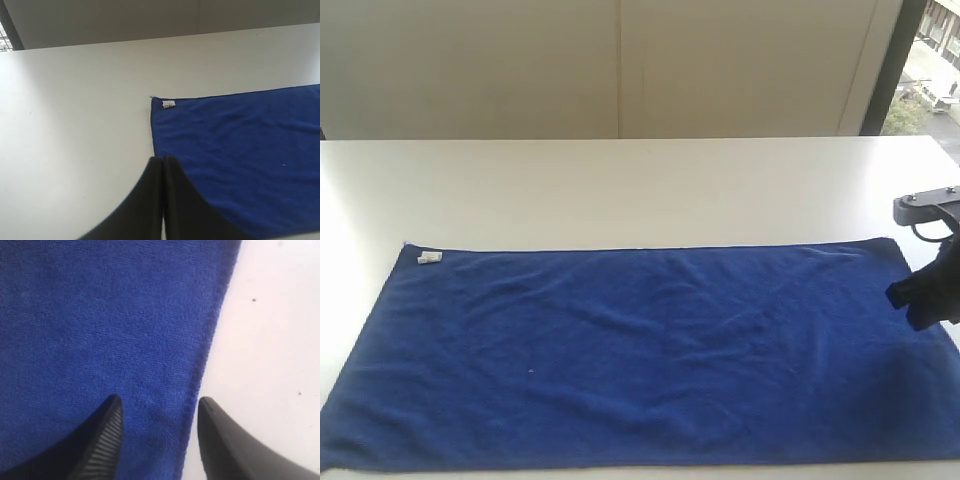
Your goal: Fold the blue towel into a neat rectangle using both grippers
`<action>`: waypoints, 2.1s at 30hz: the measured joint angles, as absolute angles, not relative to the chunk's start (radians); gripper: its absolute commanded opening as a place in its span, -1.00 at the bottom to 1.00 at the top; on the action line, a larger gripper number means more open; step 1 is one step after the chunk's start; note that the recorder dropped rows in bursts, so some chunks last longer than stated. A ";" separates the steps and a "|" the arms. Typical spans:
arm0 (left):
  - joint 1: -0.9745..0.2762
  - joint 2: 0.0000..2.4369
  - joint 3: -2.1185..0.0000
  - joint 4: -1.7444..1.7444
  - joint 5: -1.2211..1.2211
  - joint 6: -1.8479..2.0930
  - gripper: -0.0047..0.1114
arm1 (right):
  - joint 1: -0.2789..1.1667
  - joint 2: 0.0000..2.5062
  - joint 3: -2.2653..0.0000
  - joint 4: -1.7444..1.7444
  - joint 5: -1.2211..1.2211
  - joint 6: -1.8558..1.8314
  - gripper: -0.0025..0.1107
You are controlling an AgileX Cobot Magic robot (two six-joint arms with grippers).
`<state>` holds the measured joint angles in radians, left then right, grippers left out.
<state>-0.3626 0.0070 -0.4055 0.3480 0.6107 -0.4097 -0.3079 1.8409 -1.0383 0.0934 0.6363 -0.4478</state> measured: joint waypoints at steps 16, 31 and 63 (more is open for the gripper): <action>-0.363 0.007 -0.393 0.348 0.609 -0.403 -0.92 | -0.308 1.843 -1.027 0.065 0.558 -0.402 -0.19; -0.363 0.007 -0.381 0.348 0.578 -0.377 -0.92 | -0.308 1.893 -1.027 0.050 0.554 -0.382 -0.25; -0.363 0.007 -0.381 0.348 0.573 -0.366 -0.92 | -0.366 1.886 -1.055 -0.173 0.622 -0.140 -0.96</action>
